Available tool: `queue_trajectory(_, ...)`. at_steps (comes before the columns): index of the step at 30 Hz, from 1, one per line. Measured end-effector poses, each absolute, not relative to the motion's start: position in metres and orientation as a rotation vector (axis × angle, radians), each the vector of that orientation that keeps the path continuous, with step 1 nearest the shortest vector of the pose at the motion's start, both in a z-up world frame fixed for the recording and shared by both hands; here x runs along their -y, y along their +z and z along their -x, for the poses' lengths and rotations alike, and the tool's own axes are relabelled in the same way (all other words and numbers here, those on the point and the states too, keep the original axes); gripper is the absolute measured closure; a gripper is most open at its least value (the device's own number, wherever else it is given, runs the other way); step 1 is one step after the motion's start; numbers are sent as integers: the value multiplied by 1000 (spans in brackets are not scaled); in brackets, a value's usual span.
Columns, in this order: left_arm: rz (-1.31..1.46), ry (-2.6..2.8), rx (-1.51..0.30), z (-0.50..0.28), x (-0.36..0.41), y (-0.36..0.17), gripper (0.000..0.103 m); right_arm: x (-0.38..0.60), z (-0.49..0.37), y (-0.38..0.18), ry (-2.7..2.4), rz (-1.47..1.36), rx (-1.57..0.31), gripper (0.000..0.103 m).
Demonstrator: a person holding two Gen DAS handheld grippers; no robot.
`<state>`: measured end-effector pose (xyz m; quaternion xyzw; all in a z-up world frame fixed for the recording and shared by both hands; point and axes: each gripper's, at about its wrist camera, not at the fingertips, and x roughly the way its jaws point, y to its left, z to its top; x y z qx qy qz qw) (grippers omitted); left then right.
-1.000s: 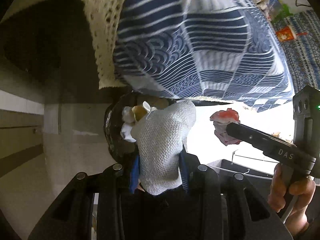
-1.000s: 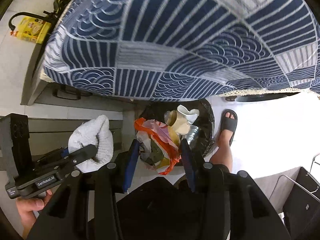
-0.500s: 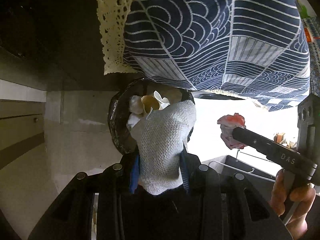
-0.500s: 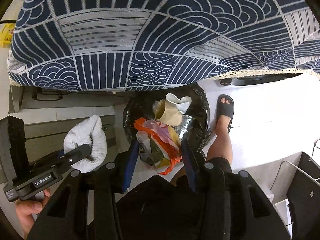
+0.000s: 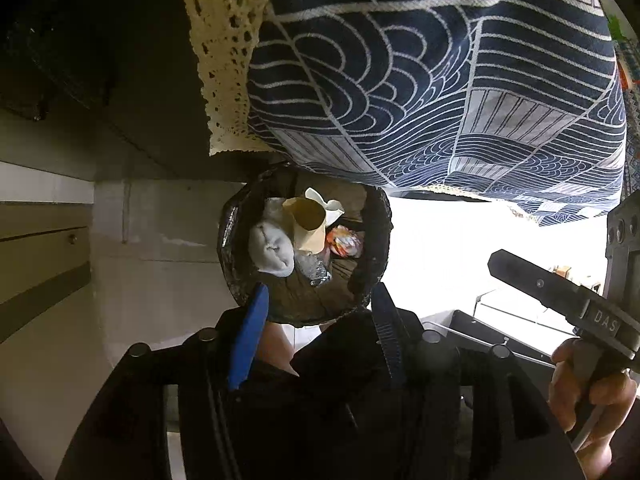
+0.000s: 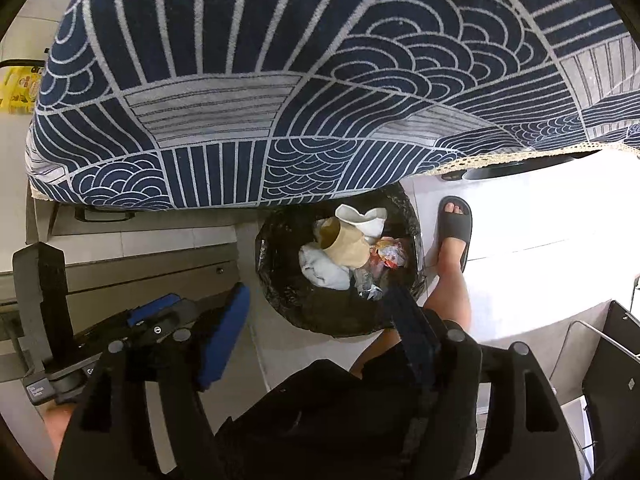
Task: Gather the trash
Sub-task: 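Open the left tool over the bin while the right tool releases the orange bag, then raise both tools back over the counter toward the remaining tissues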
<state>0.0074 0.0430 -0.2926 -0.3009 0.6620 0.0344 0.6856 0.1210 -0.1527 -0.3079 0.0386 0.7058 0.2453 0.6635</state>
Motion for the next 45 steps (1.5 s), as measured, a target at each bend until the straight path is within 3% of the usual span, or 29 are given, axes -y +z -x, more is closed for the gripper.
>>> queue_trajectory(1, 670, 82, -1479, -7, -43, -291, 38, 153, -121, -307, 555, -87, -1593, 31)
queue_trajectory(9, 662, 80, -1446, -6, -48, -271, 37, 158, -119, -288, 554, -103, -1564, 28)
queue_trajectory(11, 659, 88, -1419, -5, -50, -260, 28, 160, -118, -277, 560, -112, -1546, 28)
queue_trajectory(16, 660, 89, -1343, -6, -55, -229, 22, 162, -116, -244, 603, -126, -1475, 26)
queue_trajectory(19, 653, 83, -1288, -7, -56, -206, 13, 164, -115, -223, 622, -139, -1424, 14)
queue_trajectory(24, 626, 66, -1204, -10, -56, -166, 7, 169, -116, -187, 647, -137, -1345, 10)
queue_trajectory(28, 577, 46, -1158, -16, -51, -140, 7, 178, -122, -153, 661, -160, -1262, 5)
queue_trajectory(45, 425, 8, -969, -68, -27, -42, 7, 216, -185, -65, 691, -174, -1015, 5)
